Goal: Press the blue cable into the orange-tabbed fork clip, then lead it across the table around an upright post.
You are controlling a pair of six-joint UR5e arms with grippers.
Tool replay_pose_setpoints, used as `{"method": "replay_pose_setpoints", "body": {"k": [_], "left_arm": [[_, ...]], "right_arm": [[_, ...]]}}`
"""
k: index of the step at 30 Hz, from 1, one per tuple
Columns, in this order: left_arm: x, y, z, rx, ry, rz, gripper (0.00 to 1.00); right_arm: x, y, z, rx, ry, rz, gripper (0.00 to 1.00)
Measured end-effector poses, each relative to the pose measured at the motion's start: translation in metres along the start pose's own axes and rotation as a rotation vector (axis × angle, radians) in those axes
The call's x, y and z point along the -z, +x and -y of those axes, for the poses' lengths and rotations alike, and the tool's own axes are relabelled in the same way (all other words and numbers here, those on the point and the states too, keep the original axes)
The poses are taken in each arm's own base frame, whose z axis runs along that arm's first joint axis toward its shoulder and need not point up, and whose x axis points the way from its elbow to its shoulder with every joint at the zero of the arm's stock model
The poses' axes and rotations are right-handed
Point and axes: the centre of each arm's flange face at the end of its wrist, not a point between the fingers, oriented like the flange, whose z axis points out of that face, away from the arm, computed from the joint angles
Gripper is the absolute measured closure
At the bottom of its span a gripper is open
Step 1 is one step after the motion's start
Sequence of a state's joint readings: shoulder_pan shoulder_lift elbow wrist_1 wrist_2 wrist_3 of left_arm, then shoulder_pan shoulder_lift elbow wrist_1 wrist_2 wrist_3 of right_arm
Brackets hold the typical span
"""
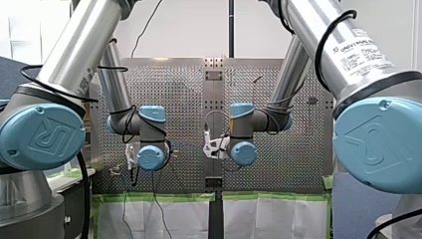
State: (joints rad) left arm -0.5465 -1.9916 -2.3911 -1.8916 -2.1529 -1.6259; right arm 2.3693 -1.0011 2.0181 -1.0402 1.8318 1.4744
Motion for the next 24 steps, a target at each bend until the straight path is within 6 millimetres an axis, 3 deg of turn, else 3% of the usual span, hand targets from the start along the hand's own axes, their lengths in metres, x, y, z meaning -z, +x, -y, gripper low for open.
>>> {"method": "replay_pose_setpoints", "body": {"k": [7, 16, 24], "left_arm": [[0.001, 0.001, 0.000, -0.003, 0.003, -0.004, 1.00], [0.030, 0.017, -0.010, -0.061, 0.032, -0.094, 1.00], [0.033, 0.018, -0.012, -0.066, 0.033, -0.103, 1.00]], "right_arm": [[0.000, 0.000, 0.000, 0.000, 0.000, 0.001, 1.00], [0.001, -0.001, 0.001, 0.001, 0.002, 0.003, 1.00], [0.001, -0.001, 0.001, 0.001, 0.002, 0.003, 1.00]]}}
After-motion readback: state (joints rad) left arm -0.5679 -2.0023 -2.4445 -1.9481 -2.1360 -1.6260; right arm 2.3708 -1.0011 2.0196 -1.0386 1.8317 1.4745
